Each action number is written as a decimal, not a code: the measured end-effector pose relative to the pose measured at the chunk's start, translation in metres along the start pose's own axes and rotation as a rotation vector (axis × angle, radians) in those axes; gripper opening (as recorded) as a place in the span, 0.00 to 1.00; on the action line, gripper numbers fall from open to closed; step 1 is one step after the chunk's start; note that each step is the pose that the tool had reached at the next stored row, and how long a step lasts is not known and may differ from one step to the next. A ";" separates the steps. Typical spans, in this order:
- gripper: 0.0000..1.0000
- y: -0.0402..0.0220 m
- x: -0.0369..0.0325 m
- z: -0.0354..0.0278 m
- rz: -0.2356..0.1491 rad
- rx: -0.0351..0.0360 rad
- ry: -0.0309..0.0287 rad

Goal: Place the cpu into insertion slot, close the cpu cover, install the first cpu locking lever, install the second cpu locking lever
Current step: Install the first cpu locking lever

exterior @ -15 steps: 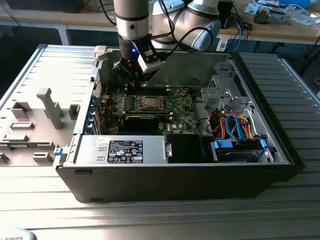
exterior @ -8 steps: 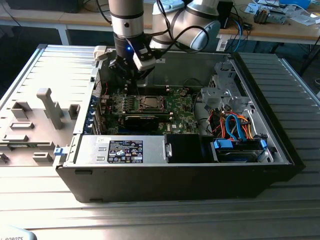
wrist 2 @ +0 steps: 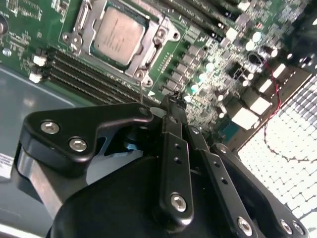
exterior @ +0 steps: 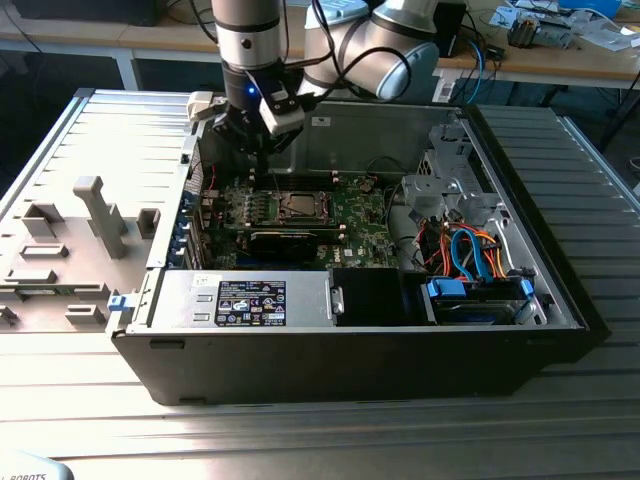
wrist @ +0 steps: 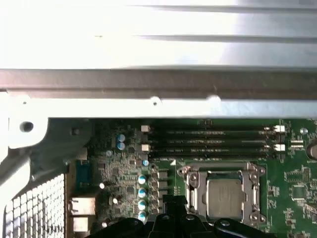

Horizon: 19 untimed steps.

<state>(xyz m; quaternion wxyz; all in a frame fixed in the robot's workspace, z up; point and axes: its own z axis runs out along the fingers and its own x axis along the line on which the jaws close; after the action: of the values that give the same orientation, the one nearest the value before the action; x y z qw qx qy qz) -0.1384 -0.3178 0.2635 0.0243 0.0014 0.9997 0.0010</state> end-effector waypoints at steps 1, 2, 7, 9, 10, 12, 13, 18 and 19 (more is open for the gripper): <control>0.11 0.0013 0.0004 0.0000 0.000 0.0000 0.0000; 0.11 0.0027 0.0006 0.0000 0.000 -0.0001 0.0000; 0.11 0.0139 0.0012 0.0004 0.000 -0.0035 -0.0001; 0.11 0.0149 0.0012 0.0006 0.000 -0.0048 -0.0001; 0.11 0.0149 0.0011 0.0006 0.000 -0.0048 0.0001; 0.11 0.0150 -0.0046 0.0010 0.000 -0.0049 0.0004; 0.11 0.0149 -0.0071 0.0011 0.000 -0.0049 0.0005; 0.11 0.0149 -0.0134 0.0014 0.000 -0.0049 0.0012; 0.11 0.0150 -0.0147 0.0016 0.000 -0.0050 0.0015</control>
<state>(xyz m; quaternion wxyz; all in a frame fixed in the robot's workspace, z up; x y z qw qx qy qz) -0.1236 -0.3029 0.2626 0.0236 0.0014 0.9997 0.0035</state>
